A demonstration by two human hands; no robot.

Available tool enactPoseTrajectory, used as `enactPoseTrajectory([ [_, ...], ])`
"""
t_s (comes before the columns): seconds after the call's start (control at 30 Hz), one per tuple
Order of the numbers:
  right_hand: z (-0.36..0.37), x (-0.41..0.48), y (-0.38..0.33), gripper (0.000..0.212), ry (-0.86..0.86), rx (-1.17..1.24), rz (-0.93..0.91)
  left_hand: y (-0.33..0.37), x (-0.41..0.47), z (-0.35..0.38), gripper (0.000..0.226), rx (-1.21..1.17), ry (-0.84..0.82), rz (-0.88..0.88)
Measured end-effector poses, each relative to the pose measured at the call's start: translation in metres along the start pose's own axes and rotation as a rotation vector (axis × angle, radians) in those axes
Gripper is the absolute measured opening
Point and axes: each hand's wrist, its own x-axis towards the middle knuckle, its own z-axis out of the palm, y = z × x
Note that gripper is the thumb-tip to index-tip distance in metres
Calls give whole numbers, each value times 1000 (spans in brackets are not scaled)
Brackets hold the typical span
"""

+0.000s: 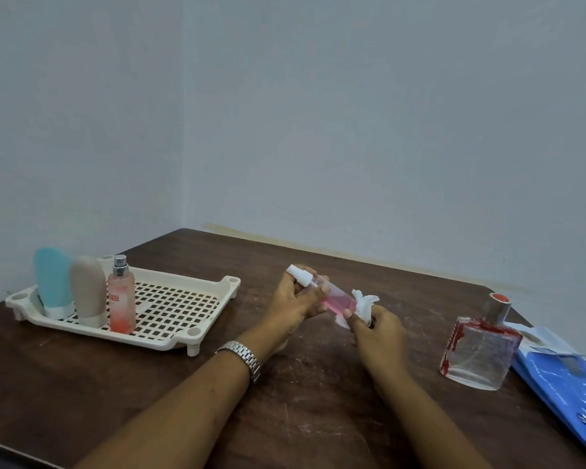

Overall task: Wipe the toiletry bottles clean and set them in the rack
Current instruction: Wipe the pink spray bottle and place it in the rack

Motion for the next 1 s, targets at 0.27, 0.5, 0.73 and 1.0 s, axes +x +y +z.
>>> enactPoseTrajectory([
  [0.27,-5,2,0,20,-39,-9,26,-1,1,-3,25,1,37,1],
  [0.5,-5,1,-5,20,-32,27,-24,3,3,-3,20,61,83,24],
  [0.73,-4,2,-3,29,-241,-70,-35,3,-1,-1,13,150,17,30],
  [1.0,0,-5,-6,26,-336,12,-151,4,-3,1,26,188,-110,-16],
])
